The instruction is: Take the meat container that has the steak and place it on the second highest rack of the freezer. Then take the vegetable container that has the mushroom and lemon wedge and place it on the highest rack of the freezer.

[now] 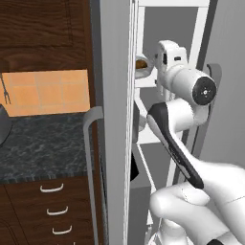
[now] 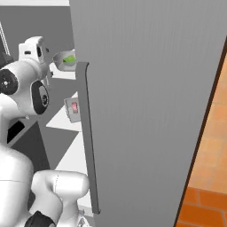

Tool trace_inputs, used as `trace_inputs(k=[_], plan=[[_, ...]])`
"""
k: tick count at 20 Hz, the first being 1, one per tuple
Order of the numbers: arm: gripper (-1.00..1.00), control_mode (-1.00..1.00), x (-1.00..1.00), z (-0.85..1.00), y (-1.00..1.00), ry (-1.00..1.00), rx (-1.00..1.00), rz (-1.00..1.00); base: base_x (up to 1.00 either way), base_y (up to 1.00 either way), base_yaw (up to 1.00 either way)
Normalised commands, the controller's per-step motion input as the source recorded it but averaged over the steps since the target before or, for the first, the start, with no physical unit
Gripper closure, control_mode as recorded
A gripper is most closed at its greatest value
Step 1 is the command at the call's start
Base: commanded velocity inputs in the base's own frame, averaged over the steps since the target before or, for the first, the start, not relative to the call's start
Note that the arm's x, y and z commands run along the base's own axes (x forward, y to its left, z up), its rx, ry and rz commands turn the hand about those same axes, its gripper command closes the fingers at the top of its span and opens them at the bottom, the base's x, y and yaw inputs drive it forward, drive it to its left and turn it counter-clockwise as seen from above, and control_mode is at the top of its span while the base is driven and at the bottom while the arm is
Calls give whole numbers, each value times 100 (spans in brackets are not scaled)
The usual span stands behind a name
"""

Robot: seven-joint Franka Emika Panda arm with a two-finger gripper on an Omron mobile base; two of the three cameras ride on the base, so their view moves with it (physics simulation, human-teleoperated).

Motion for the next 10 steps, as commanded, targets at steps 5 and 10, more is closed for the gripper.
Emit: trace_inputs(k=[5,10], plan=[[-100,-100,-100,12,-41,-20,21,0,0,0,0],[-100,-100,-100,1,-35,-10,17,0,0,0,0]])
